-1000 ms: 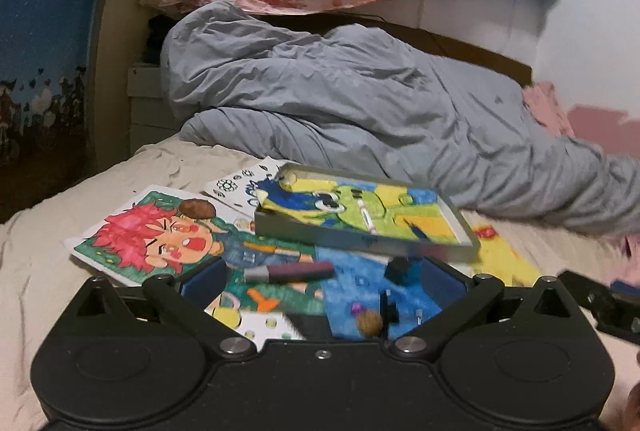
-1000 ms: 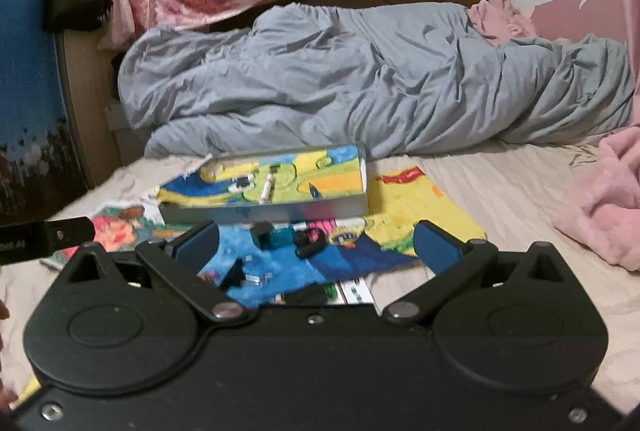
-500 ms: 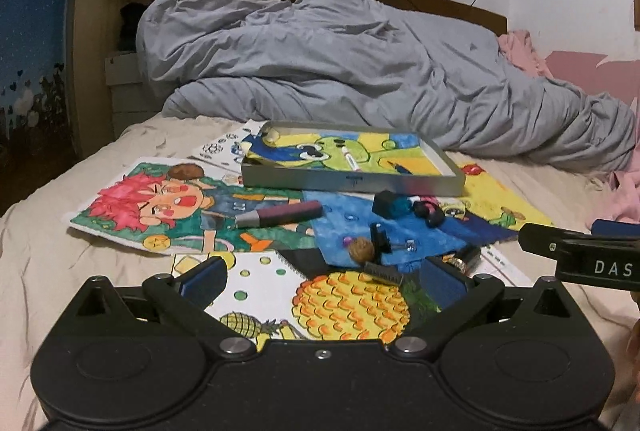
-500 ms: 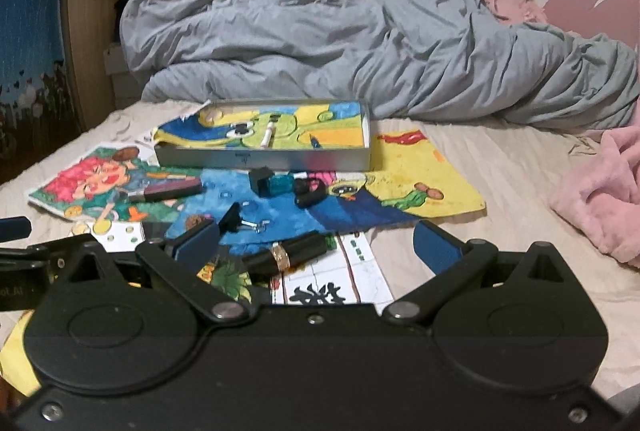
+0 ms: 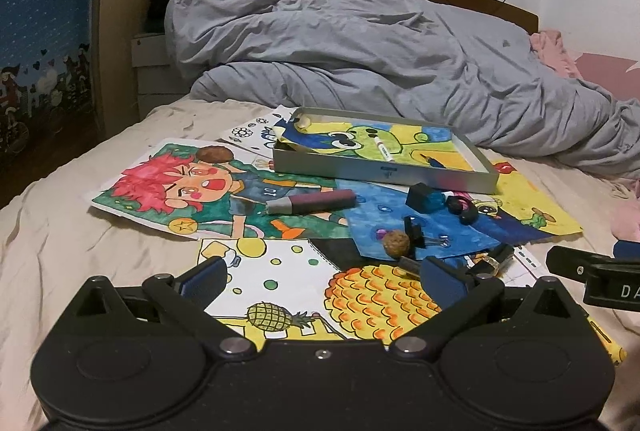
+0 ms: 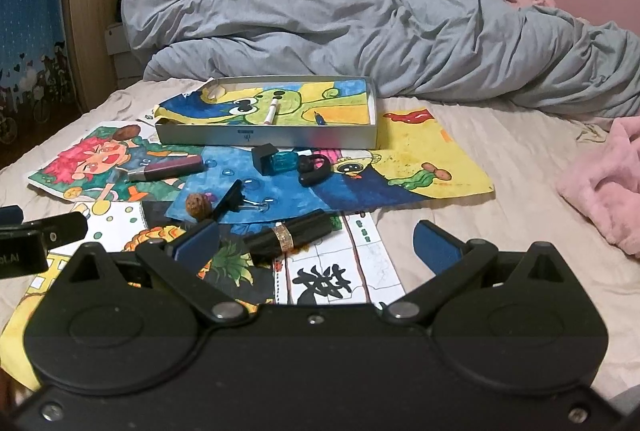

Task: Organize rigid objects
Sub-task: 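Move the right tool toward the black lipstick tube while the left tool approaches the black comb, then close the right gripper on the black lipstick tube while the left gripper grasps the black comb, then carry the lipstick tube and comb over the silver tray with both tools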

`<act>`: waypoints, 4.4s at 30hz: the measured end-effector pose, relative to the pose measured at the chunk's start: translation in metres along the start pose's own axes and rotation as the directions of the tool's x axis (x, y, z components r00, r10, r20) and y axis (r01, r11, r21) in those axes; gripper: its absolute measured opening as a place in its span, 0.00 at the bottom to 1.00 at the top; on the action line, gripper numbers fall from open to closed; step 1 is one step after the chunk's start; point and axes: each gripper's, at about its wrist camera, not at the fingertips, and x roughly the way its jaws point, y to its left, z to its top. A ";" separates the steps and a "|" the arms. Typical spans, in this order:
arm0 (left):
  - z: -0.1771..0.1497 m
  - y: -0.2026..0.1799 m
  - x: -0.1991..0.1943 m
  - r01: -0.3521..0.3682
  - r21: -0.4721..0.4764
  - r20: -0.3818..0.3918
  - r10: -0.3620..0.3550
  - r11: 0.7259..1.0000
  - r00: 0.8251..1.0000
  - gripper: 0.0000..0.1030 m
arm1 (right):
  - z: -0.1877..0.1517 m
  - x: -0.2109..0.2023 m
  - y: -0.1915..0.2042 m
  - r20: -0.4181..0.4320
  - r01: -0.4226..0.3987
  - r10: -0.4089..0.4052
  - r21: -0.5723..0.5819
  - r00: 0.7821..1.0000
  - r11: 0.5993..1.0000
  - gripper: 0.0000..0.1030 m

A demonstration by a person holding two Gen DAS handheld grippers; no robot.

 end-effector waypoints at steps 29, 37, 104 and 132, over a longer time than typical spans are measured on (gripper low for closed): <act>-0.010 -0.003 0.004 0.010 0.018 -0.036 -0.009 1.000 0.999 0.99 | 0.001 0.015 -0.004 -0.076 -0.004 0.003 -0.021 0.997 1.000 1.00; -0.011 -0.004 0.011 0.054 0.046 -0.048 -0.051 0.998 0.998 0.99 | 0.002 0.015 -0.003 -0.071 -0.009 0.006 -0.033 0.997 0.999 1.00; 0.012 -0.025 0.139 0.368 -0.179 -0.278 -0.406 0.913 0.871 0.49 | 0.006 0.147 0.008 -0.301 -0.323 0.240 -0.268 0.923 0.908 0.94; 0.009 -0.053 0.126 0.380 0.043 -0.272 -0.356 0.924 0.894 0.04 | 0.008 0.136 0.010 -0.272 -0.325 0.245 -0.307 0.931 0.895 0.70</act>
